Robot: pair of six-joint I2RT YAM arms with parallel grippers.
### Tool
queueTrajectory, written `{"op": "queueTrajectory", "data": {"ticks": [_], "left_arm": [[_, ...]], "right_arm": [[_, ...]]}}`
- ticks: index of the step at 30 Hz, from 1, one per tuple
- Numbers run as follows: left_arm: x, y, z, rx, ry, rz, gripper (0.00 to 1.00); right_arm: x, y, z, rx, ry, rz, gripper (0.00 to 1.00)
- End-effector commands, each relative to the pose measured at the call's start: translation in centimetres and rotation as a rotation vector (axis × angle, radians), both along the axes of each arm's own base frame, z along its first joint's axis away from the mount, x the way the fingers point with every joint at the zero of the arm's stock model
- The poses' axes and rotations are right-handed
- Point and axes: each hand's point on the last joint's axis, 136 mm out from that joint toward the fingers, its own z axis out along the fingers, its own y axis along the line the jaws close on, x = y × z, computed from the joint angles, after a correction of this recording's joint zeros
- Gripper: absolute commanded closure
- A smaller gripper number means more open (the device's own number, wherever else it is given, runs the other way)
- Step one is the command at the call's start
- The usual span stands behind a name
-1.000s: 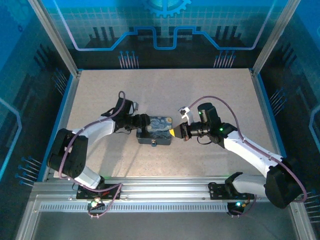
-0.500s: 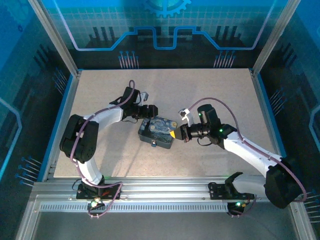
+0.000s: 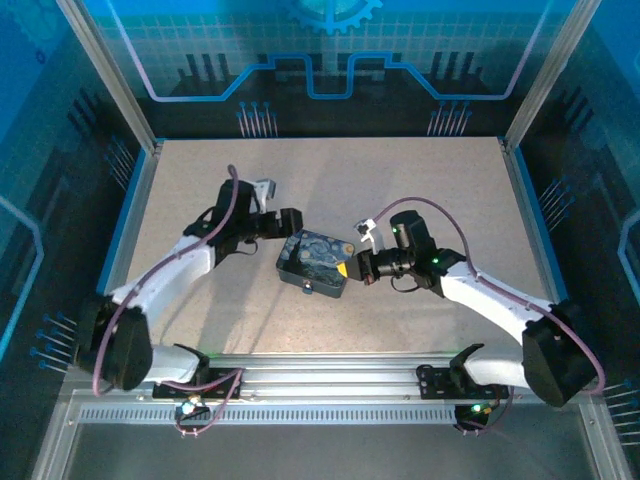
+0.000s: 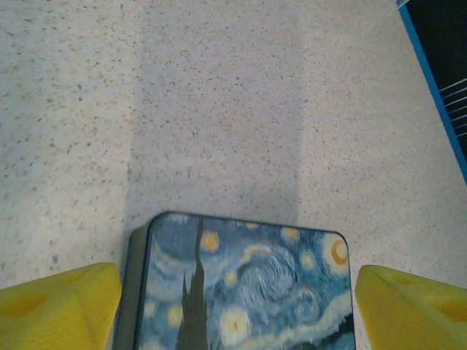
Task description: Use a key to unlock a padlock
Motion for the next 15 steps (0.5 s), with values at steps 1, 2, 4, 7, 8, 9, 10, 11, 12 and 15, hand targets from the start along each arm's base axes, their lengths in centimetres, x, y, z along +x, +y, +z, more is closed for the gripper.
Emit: {"op": "queueTrajectory", "data": {"ticks": [1, 2, 4, 7, 8, 9, 10, 11, 12, 15], "left_arm": [[-3.7, 0.5, -2.5, 0.031, 0.086, 0.032, 0.16], [-4.7, 0.4, -2.9, 0.028, 0.102, 0.029, 0.16], [-6.5, 0.0, -3.7, 0.02, 0.133, 0.016, 0.16], [-8.6, -0.6, -4.9, 0.013, 0.168, 0.001, 0.16], [-9.2, -0.9, -5.4, 0.003, 0.181, -0.006, 0.16], [-9.7, -1.3, -5.8, -0.013, 0.193, -0.016, 0.16], [-10.0, -1.6, -6.3, -0.029, 0.209, -0.025, 0.16], [-10.3, -2.1, -6.6, -0.052, 0.221, -0.037, 0.16], [-10.5, -2.5, -7.0, -0.076, 0.231, -0.043, 0.16], [-10.4, -3.4, -7.8, -0.135, 0.237, -0.052, 0.16]], "right_arm": [[0.5, 0.7, -0.7, 0.007, 0.023, -0.018, 1.0], [0.8, 0.8, -1.0, 0.006, 0.029, -0.024, 1.0], [1.2, 0.8, -1.4, -0.004, 0.041, -0.041, 1.0], [1.7, 0.8, -2.3, -0.022, 0.064, -0.061, 1.0], [1.8, 0.8, -2.6, -0.027, 0.072, -0.067, 1.0], [1.9, 0.8, -2.8, -0.029, 0.076, -0.074, 1.0], [2.0, 0.9, -3.0, -0.028, 0.08, -0.076, 1.0], [2.3, 1.0, -3.1, -0.026, 0.081, -0.084, 1.0], [2.4, 1.1, -3.3, -0.025, 0.083, -0.087, 1.0], [3.0, 1.2, -3.9, -0.032, 0.09, -0.096, 1.0]]}}
